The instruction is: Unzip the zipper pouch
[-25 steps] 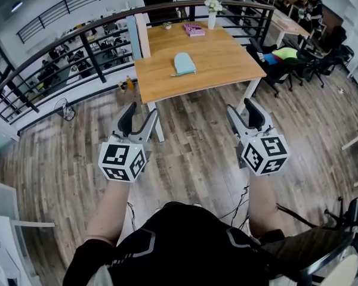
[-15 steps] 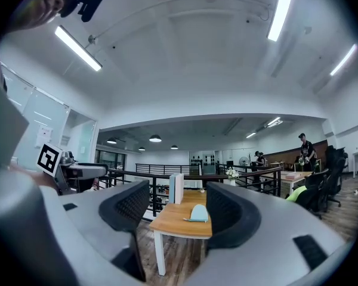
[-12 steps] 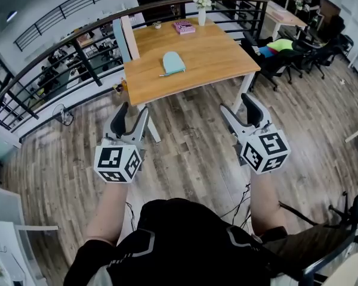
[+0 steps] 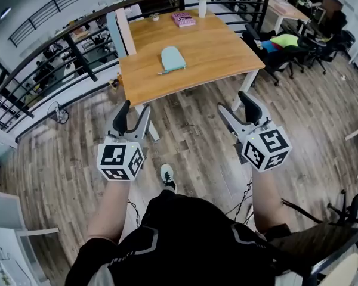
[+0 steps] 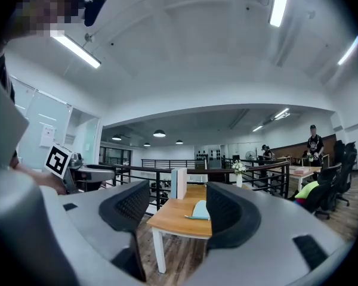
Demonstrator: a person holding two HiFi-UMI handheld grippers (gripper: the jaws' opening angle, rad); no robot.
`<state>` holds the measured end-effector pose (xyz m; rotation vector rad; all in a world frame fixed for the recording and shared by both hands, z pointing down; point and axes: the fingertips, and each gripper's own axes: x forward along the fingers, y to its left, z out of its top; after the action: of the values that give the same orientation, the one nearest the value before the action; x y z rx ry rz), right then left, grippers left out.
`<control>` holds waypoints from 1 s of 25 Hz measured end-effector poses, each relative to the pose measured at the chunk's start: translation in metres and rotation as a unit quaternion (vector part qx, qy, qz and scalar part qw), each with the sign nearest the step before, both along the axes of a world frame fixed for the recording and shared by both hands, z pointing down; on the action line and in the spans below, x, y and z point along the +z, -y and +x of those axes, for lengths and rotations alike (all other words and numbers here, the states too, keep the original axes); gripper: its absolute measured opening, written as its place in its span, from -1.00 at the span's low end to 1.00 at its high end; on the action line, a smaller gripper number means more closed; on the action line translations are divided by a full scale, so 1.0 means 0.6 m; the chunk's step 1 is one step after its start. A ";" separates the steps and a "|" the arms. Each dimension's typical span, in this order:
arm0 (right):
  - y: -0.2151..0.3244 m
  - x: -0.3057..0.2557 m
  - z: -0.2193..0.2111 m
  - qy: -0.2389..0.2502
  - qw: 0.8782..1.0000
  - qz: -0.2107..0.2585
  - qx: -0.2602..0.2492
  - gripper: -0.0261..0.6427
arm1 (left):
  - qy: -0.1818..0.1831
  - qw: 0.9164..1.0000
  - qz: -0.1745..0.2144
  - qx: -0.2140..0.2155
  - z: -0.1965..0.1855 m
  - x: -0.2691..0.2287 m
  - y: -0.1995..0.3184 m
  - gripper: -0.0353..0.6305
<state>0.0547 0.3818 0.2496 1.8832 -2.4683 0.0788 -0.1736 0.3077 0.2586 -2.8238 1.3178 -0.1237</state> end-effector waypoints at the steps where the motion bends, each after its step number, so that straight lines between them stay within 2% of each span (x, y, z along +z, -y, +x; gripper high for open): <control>1: 0.019 0.002 -0.001 -0.004 1.000 -0.003 0.000 -0.01 | -0.002 1.000 -0.001 0.002 0.001 0.004 0.020 -0.13; 7: 0.152 0.000 -0.017 -0.013 1.000 -0.007 0.004 -0.01 | -0.016 1.000 0.009 0.014 -0.006 -0.001 0.162 -0.13; 10: 0.224 -0.005 -0.031 -0.020 1.000 -0.013 0.003 -0.01 | -0.010 1.000 0.007 0.025 -0.009 -0.004 0.236 -0.13; 14: 0.303 -0.009 -0.045 -0.015 1.000 -0.012 0.005 -0.01 | 0.000 1.000 -0.012 0.015 -0.023 0.006 0.325 -0.13; 19: 0.386 0.003 -0.061 -0.015 0.999 -0.028 0.006 -0.02 | 0.010 0.999 -0.022 0.027 -0.035 0.018 0.410 -0.13; 23: 0.439 -0.001 -0.073 -0.030 0.999 -0.032 0.006 -0.03 | 0.003 1.000 -0.021 -0.003 -0.058 0.017 0.477 -0.13; 25: 0.461 0.001 -0.075 -0.033 0.999 -0.031 0.007 -0.03 | -0.003 1.000 -0.017 0.001 -0.062 0.017 0.500 -0.13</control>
<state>0.0095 0.1053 0.2500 1.8495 -2.3816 0.0911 -0.2108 0.0078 0.2689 -2.8554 1.3259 -0.1401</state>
